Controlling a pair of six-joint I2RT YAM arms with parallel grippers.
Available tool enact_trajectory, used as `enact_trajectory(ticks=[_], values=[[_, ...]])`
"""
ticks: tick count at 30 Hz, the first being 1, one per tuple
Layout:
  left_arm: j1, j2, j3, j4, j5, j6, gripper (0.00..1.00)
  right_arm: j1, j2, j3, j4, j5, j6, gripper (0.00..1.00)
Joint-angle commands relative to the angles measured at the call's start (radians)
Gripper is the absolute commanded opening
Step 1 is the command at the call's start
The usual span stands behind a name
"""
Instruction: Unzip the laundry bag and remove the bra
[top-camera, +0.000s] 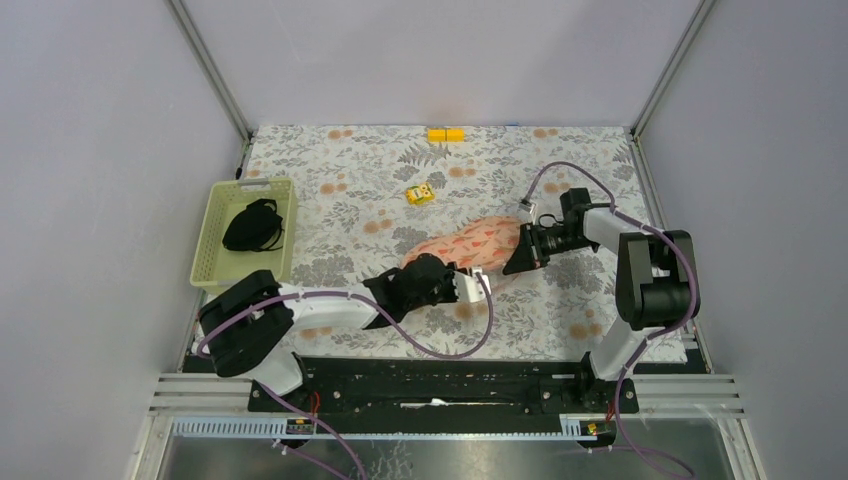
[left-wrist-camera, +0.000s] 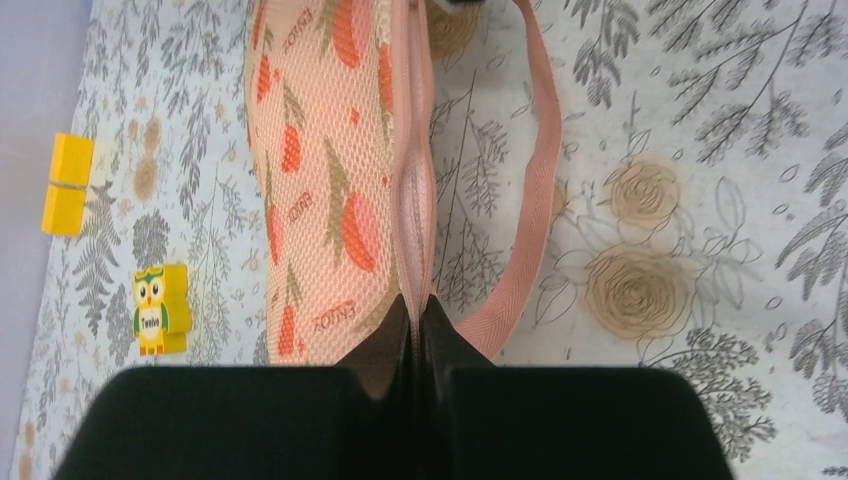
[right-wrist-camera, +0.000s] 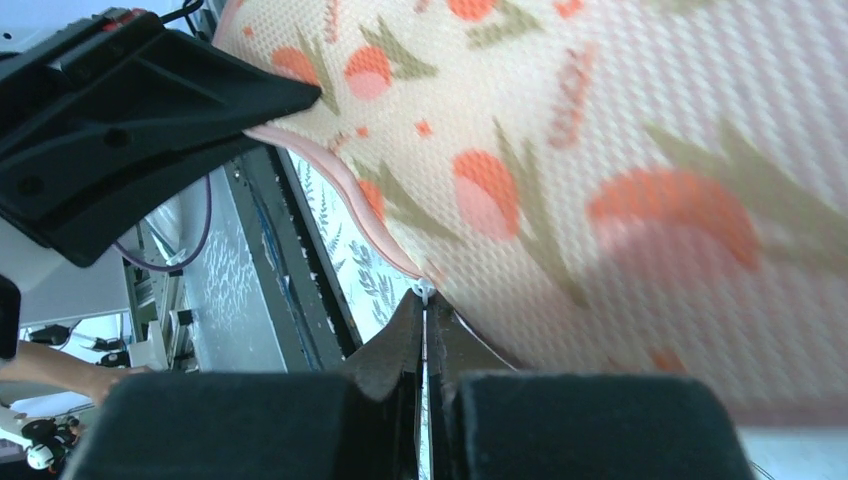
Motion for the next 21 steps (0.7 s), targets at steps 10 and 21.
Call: enact_trajectory(ticks=[10,21], values=[[0.083,-0.079,-0.066,-0.057,0.002,0.037,0.0,-0.084,0.027,0.059,-0.109,0.035,-0.128,0.0],[0.045,-0.191,-0.062,0.032,0.148,0.07,0.58,-0.062,-0.016,-0.001,-0.076,-0.05,-0.059,0.0]])
